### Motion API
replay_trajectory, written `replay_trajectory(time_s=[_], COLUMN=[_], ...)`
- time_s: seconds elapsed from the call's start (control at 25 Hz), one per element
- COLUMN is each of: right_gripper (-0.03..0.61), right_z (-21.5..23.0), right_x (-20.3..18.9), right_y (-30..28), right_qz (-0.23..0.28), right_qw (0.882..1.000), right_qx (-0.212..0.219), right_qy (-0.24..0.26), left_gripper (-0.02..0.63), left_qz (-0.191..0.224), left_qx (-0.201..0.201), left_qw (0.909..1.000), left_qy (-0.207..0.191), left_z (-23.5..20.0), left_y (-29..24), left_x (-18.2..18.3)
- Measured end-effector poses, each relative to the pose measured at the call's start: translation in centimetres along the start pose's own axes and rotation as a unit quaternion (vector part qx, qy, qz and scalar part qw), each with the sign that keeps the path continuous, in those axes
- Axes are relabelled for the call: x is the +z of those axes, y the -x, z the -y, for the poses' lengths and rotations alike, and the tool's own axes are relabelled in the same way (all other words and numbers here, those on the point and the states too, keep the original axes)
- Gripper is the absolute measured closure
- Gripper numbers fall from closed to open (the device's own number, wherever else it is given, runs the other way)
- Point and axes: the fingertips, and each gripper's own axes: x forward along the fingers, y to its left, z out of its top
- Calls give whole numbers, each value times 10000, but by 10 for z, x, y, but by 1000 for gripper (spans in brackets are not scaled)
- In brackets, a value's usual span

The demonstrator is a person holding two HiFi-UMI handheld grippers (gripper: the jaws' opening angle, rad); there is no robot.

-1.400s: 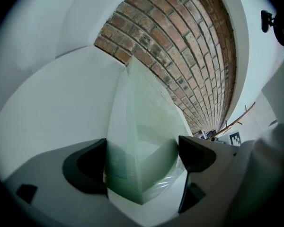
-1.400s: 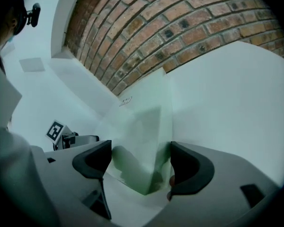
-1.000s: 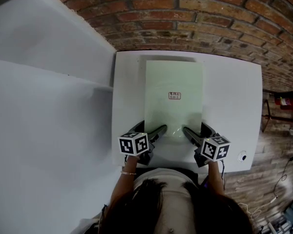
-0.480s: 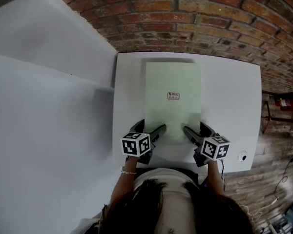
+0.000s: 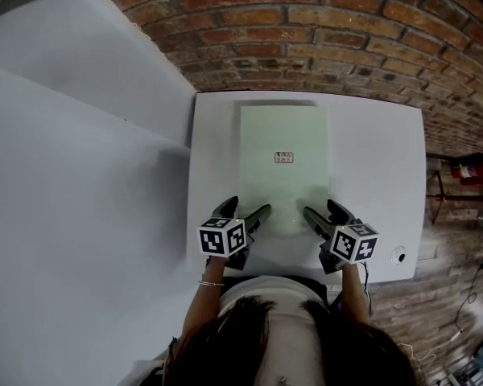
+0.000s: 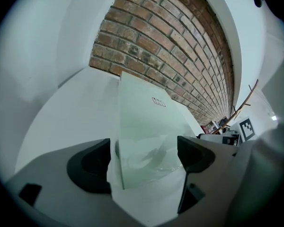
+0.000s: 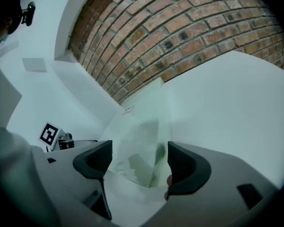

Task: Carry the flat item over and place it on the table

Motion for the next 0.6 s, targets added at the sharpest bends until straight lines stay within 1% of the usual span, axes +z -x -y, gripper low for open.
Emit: replay_trajectory(time_s=[0.32,0.52,0.6], right_gripper=[207,207,208], right_z=[-14,-24,-29], right_x=[-2,-4,-4], right_y=[14,25,30], right_qz=[87,183,245], right_qw=[9996,9991,9989], right_qx=[-18,-23,10], right_qy=[267,382,400], left_gripper=[166,183,203], left_qz=[152,288,368], left_qx=[-11,-17,7], left_qw=[9996,9990,9986], left_qy=[-250,-332,-374], left_z=[13,22,25], left_y=[16,27,32], left_x=[-1,-1,0])
